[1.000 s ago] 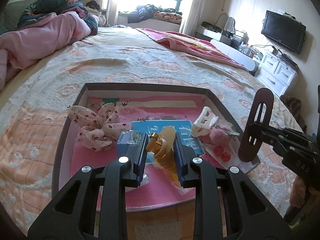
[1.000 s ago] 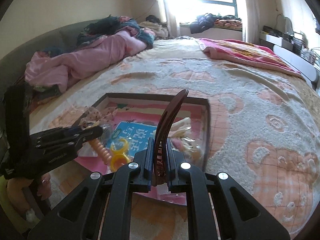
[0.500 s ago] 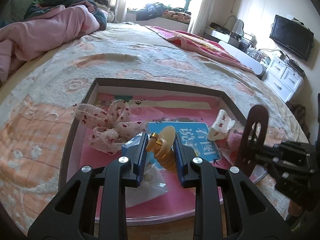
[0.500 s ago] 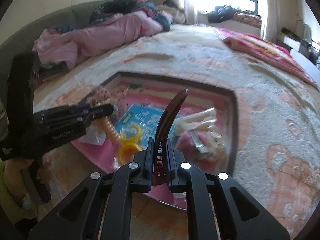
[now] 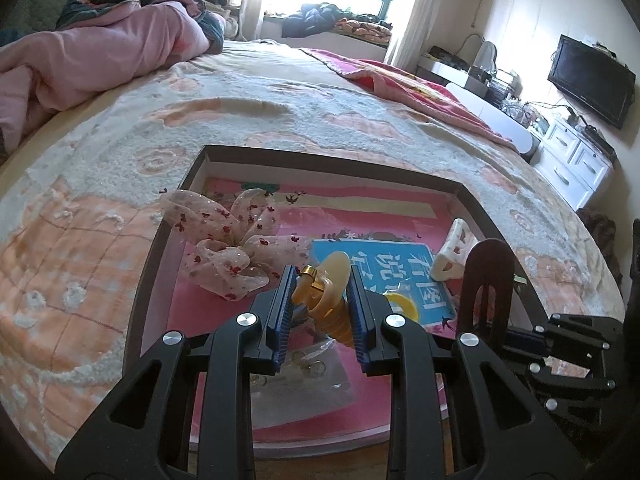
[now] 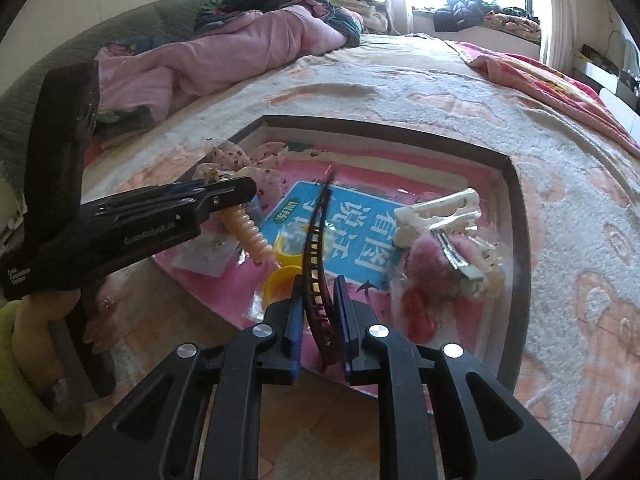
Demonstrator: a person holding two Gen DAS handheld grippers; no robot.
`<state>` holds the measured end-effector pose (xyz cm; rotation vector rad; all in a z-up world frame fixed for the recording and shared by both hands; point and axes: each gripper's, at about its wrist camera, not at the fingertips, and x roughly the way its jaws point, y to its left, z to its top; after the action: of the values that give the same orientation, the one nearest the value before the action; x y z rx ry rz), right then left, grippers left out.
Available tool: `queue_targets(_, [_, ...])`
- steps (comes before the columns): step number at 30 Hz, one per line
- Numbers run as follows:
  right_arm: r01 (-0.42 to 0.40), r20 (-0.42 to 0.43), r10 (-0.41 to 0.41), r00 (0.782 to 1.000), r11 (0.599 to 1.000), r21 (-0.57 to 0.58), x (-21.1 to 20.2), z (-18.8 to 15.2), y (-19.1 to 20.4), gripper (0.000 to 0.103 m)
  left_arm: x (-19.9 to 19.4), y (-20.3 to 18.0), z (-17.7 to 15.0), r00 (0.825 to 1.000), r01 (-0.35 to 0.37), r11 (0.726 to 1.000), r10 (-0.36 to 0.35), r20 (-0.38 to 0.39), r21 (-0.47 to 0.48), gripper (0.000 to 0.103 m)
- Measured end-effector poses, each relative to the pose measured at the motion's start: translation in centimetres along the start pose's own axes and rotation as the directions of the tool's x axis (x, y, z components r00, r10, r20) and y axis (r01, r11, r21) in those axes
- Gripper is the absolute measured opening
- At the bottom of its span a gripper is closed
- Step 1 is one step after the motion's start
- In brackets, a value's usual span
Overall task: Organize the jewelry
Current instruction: 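Carry the hair tie and brown clip into the tray, then open both tools to release the items and withdraw from the tray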
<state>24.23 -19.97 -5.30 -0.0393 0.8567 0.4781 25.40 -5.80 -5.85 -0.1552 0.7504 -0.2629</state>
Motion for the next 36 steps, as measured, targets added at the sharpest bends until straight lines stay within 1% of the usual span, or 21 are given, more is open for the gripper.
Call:
queue_targets(3, [-0.009,-0.006,0.009,1.000,1.000,0.008,0.0,-0.3,0.2,0.022,-0.1,0.2,0.0,1.000,-0.001,1.000,0.001,0.000,-0.003,0.019])
queue_targets(5, [-0.006,-0.001,0.006,1.000,1.000,0.005,-0.1,-0.5,0.4,0.030,-0.1,0.3,0.0,1.000,-0.001,1.000,0.001,-0.002,-0.004,0.019])
queue_targets(8, [-0.005,0.002,0.005,1.000,1.000,0.004,-0.4,-0.6,0.6,0.035,-0.2,0.3,0.0,1.000,-0.001,1.000,0.001,-0.002,-0.006,0.020])
queue_targets(13, [0.010,0.033,-0.009,0.999,1.000,-0.007,-1.5,-0.8,0.9,0.043,-0.7,0.2,-0.1,1.000,0.007,1.000,-0.007,0.001,-0.009,0.022])
queue_targets(14, [0.014,0.039,-0.014,0.999,1.000,-0.008,-1.7,-0.8,0.8,0.045,-0.8,0.1,-0.1,1.000,0.009,1.000,-0.009,0.003,-0.009,0.024])
queue_targets(17, [0.028,0.065,-0.028,0.998,1.000,-0.008,-2.6,-0.9,0.6,0.048,-1.5,-0.1,-0.1,1.000,0.020,1.000,-0.020,0.013,-0.004,0.033])
queue_targets(19, [0.039,0.082,-0.039,0.996,0.999,0.001,-3.2,-0.9,0.4,0.050,-1.9,-0.4,-0.1,1.000,0.022,1.000,-0.022,0.019,0.001,0.035])
queue_targets(21, [0.048,0.095,-0.049,0.994,0.999,0.008,-3.6,-0.8,0.2,0.052,-2.2,-0.5,0.0,0.999,0.025,1.000,-0.025,0.025,0.003,0.040])
queue_targets(22, [0.057,0.105,-0.058,0.993,0.998,0.013,-3.9,-0.8,0.1,0.054,-2.4,-0.6,0.0,0.999,0.026,1.000,-0.026,0.028,0.003,0.041])
queue_targets(26, [0.089,0.139,-0.093,0.986,0.995,0.037,-5.2,-0.9,-0.4,0.062,-3.3,-0.9,0.3,0.999,0.021,1.000,-0.022,0.043,0.006,0.044])
queue_targets(27, [0.089,0.147,-0.095,0.985,0.995,0.044,-5.5,-1.0,-0.5,0.063,-3.6,-1.0,0.4,0.999,0.022,1.000,-0.022,0.048,0.005,0.046])
queue_targets(30, [0.102,0.177,-0.111,0.978,0.993,0.059,-6.5,-1.1,-0.7,0.071,-4.5,-1.1,0.6,0.998,0.024,1.000,-0.024,0.066,0.002,0.052])
queue_targets(32, [0.120,0.199,-0.130,0.971,0.991,0.061,-7.3,-1.2,-0.7,0.077,-5.1,-1.2,0.7,0.997,0.023,1.000,-0.023,0.077,0.003,0.054])
queue_targets(34, [0.128,0.210,-0.138,0.968,0.990,0.061,-7.7,-1.4,-0.6,0.080,-5.7,-1.2,0.8,0.996,0.021,1.000,-0.022,0.086,0.003,0.056])
queue_targets(36, [0.134,0.229,-0.145,0.963,0.989,0.065,-8.3,-1.6,-0.5,0.083,-6.4,-1.3,0.9,0.995,0.015,1.000,-0.016,0.098,0.007,0.064])
